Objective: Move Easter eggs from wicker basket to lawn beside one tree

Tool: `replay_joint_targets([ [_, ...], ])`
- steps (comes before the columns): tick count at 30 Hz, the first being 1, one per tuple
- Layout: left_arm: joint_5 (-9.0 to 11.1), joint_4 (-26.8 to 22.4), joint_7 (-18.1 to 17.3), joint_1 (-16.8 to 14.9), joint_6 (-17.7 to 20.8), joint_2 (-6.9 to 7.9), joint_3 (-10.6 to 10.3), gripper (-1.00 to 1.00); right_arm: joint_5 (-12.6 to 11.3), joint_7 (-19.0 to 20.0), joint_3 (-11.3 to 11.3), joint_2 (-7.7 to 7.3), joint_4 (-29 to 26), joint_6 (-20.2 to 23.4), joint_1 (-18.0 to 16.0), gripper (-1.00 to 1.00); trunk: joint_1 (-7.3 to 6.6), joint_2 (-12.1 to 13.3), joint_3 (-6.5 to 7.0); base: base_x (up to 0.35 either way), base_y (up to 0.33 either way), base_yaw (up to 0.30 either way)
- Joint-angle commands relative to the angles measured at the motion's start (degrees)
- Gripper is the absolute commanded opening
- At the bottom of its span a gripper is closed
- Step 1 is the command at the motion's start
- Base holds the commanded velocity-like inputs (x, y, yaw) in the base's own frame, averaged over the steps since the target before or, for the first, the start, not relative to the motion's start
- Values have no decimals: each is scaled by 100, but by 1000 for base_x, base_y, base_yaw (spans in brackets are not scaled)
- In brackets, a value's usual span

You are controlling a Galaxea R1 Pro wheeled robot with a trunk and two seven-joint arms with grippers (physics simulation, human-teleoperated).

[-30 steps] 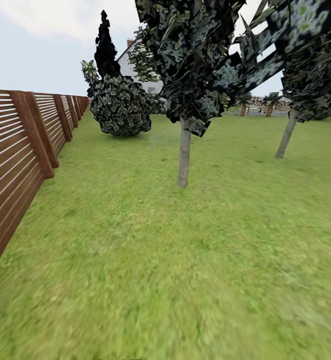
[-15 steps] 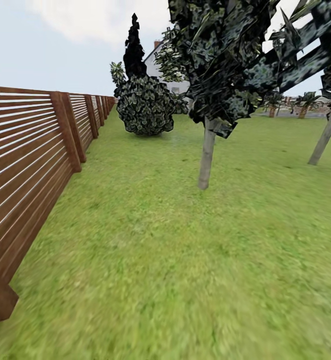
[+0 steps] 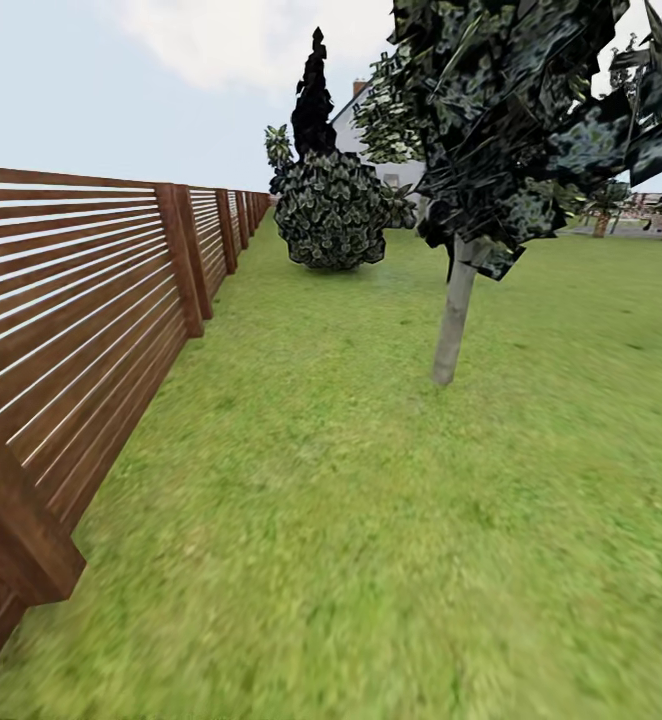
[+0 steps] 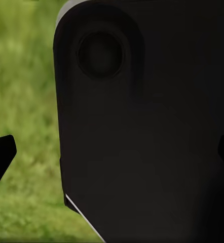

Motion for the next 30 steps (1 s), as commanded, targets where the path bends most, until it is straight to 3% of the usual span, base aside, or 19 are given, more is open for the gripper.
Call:
replay_joint_targets([
  [1, 8, -11, -5, 4, -2, 0, 4, 100, 0, 2, -1, -2, 5, -19, -3, 100, 1, -2, -4, 163, 0, 30],
  [12, 8, -11, 2, 4, -2, 0, 13, 100, -2, 2, -2, -4, 8, -18, -3, 100, 1, -2, -5, 328, 0, 5],
  [20, 8, -10, 2, 1, -2, 0, 14, 100, 0, 2, -2, 7, 6, -19, -3, 100, 1, -2, -37, 339, 0, 165],
  [30, 8, -12, 1, 5, -2, 0, 14, 100, 0, 2, 4, 4, 5, -18, -3, 100, 1, -2, -41, 338, 0, 33],
])
